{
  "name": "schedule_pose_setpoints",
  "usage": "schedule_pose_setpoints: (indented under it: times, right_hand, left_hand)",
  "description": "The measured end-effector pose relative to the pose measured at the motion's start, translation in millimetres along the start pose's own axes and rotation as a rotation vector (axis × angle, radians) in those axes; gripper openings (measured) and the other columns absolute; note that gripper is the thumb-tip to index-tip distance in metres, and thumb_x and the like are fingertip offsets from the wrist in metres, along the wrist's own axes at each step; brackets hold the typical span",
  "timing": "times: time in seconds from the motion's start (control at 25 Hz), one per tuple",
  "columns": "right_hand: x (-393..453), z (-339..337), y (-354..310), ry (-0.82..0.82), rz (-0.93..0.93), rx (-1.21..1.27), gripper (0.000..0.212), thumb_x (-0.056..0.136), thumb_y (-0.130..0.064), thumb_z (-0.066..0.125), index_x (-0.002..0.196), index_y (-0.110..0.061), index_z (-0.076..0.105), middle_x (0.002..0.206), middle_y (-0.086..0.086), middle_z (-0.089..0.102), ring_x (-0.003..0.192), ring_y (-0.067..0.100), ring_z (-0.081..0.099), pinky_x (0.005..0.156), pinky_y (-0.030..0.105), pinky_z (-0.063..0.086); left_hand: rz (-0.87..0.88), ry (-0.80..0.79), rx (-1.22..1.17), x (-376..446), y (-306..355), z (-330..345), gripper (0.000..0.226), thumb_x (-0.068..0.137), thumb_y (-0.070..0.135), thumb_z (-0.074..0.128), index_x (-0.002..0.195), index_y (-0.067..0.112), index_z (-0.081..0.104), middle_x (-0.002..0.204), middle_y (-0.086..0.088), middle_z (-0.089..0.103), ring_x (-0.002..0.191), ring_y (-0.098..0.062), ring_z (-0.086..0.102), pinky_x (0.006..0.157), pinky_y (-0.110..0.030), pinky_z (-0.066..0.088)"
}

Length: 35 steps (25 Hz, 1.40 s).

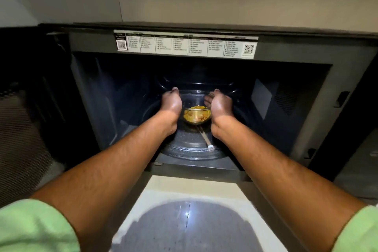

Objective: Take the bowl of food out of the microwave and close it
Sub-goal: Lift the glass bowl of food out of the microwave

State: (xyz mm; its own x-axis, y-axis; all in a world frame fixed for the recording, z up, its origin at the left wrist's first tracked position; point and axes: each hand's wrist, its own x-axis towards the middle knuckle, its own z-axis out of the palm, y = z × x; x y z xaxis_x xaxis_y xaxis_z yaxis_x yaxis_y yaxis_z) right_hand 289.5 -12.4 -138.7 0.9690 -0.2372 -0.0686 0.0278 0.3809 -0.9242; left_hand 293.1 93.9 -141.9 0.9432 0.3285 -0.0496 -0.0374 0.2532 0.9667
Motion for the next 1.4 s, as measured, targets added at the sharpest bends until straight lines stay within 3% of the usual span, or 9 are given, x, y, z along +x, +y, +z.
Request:
schedule_pose_setpoints:
  times: [0.12,0.24,0.32,0.44,0.6,0.8,0.96,1.2,1.4]
  right_hand:
    - [6,4,2,-0.008,0.017,0.079,0.026,0.104,-0.009,0.034,0.099,-0.005,0.060,0.116,0.022,0.067,0.113,0.034,0.064,0.093,0.038,0.052]
    - [9,4,4,-0.027,0.014,0.091,0.039,0.103,-0.006,0.031,0.125,0.012,0.057,0.129,0.030,0.064,0.124,0.037,0.062,0.105,0.038,0.048]
    - [10,3,5,-0.036,0.018,0.103,0.041,0.103,-0.005,0.030,0.126,0.014,0.057,0.117,0.027,0.067,0.115,0.035,0.066,0.101,0.037,0.051]
    - [10,1,5,-0.039,0.022,0.115,0.041,0.101,-0.004,0.029,0.123,0.013,0.059,0.089,0.013,0.066,0.091,0.024,0.065,0.082,0.028,0.055]
    - [5,0,4,-0.055,0.041,0.077,0.042,0.101,-0.005,0.028,0.123,0.011,0.061,0.093,0.014,0.067,0.095,0.026,0.065,0.100,0.039,0.054]
    - [-16,0,-10,-0.051,0.059,0.103,0.043,0.102,-0.003,0.028,0.126,0.015,0.059,0.093,0.018,0.067,0.082,0.024,0.065,0.085,0.030,0.055]
    - [-48,-9,-21,-0.013,0.049,0.059,0.042,0.103,-0.006,0.031,0.121,0.010,0.064,0.112,0.026,0.070,0.091,0.026,0.068,0.084,0.023,0.053]
    - [-120,-39,-43,-0.022,0.083,0.125,0.030,0.101,-0.007,0.046,0.114,0.005,0.070,0.099,0.017,0.076,0.091,0.025,0.073,0.091,0.035,0.058]
    - [-198,-57,-79,-0.007,0.149,0.065,0.031,0.100,-0.013,0.046,0.111,-0.008,0.074,0.099,0.011,0.080,0.092,0.024,0.076,0.075,0.028,0.060]
  left_hand:
    - [-0.029,-0.003,-0.154,0,0,4,0.033,0.102,0.011,0.032,0.092,0.005,0.062,0.095,-0.016,0.064,0.075,-0.023,0.059,0.062,-0.028,0.044]
    - [-0.007,-0.060,-0.164,-2,-3,7,0.046,0.105,0.011,0.022,0.129,-0.012,0.053,0.128,-0.029,0.061,0.117,-0.035,0.062,0.076,-0.023,0.048]
    - [-0.004,-0.076,-0.148,-1,-4,9,0.049,0.105,0.012,0.019,0.134,-0.012,0.050,0.135,-0.030,0.059,0.125,-0.036,0.059,0.077,-0.022,0.048]
    - [-0.010,-0.074,-0.112,-2,-3,8,0.048,0.102,0.009,0.020,0.132,-0.010,0.052,0.123,-0.025,0.066,0.093,-0.025,0.066,0.073,-0.024,0.050]
    - [-0.002,-0.032,-0.088,-6,-2,9,0.046,0.100,0.005,0.020,0.130,-0.010,0.053,0.088,-0.011,0.065,0.071,-0.015,0.059,0.068,-0.023,0.048]
    - [0.002,0.031,-0.090,-34,8,8,0.043,0.101,0.002,0.023,0.127,-0.012,0.055,0.085,-0.011,0.065,0.080,-0.022,0.062,0.070,-0.022,0.049]
    - [0.026,0.052,-0.124,-67,17,2,0.042,0.101,0.001,0.024,0.123,-0.011,0.058,0.098,-0.018,0.068,0.094,-0.027,0.065,0.084,-0.029,0.055]
    - [0.009,0.120,0.036,-141,23,-7,0.039,0.095,0.013,0.035,0.110,0.016,0.071,0.106,-0.012,0.075,0.097,-0.026,0.072,0.083,-0.038,0.060]
    - [-0.035,0.099,0.045,-219,47,-21,0.037,0.101,0.021,0.035,0.117,0.018,0.068,0.109,-0.009,0.075,0.099,-0.023,0.073,0.088,-0.042,0.060]
